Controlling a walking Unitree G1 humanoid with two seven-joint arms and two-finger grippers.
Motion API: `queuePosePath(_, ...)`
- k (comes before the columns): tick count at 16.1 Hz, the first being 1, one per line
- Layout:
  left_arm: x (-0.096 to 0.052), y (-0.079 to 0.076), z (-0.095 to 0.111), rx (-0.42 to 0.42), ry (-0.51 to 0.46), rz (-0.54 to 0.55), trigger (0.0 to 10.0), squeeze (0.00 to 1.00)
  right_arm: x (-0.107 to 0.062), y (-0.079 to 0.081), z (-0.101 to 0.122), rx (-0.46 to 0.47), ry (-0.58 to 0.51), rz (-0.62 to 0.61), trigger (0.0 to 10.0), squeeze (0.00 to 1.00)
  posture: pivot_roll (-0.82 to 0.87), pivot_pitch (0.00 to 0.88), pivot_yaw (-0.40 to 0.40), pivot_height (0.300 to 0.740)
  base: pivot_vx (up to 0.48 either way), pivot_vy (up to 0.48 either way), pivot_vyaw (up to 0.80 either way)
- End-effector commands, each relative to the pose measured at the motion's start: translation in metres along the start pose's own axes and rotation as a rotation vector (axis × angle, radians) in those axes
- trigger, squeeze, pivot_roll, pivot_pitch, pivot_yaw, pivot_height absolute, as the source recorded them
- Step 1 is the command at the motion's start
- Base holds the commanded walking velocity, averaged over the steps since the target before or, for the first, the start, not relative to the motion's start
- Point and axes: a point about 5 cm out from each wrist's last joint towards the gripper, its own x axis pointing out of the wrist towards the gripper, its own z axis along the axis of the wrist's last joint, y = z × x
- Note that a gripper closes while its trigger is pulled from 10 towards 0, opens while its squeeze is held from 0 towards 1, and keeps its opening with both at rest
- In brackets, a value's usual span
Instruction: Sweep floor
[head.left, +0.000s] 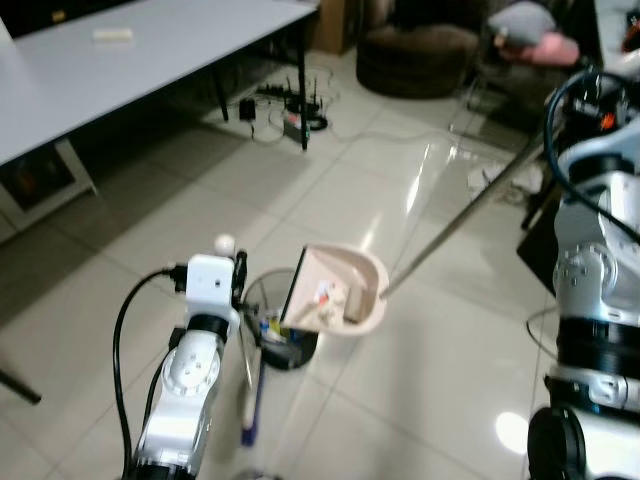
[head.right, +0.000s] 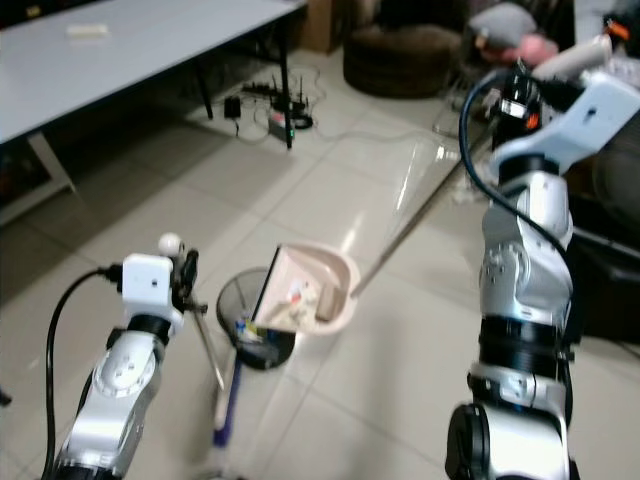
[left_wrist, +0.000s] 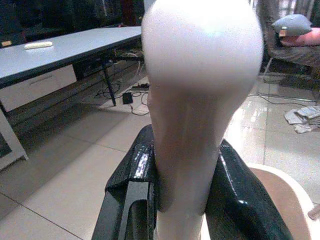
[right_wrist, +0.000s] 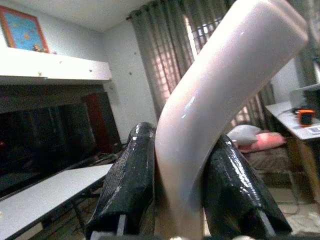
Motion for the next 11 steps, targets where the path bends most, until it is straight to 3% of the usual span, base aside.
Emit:
queuePosePath(1, 0.0026, 0.0069, 0.0097, 0.029, -0.050, 0.016, 10.0, 0.00, 0.0029, 0.0079, 0.0118, 0.036, -0.062, 0.027, 10.0, 0.00, -0.01, 0.040, -0.001, 0.740, 0.435, 0.000, 0.00)
queuePosePath(11, 0.0022, 0.0064, 0.0101, 0.038, -0.054, 0.010, 10.0, 0.00, 0.0039, 0.0072, 0.0109, 0.047, -0.061, 0.026, 10.0, 0.00, -0.01, 0.034, -0.003, 0.740, 0.418, 0.000, 0.00)
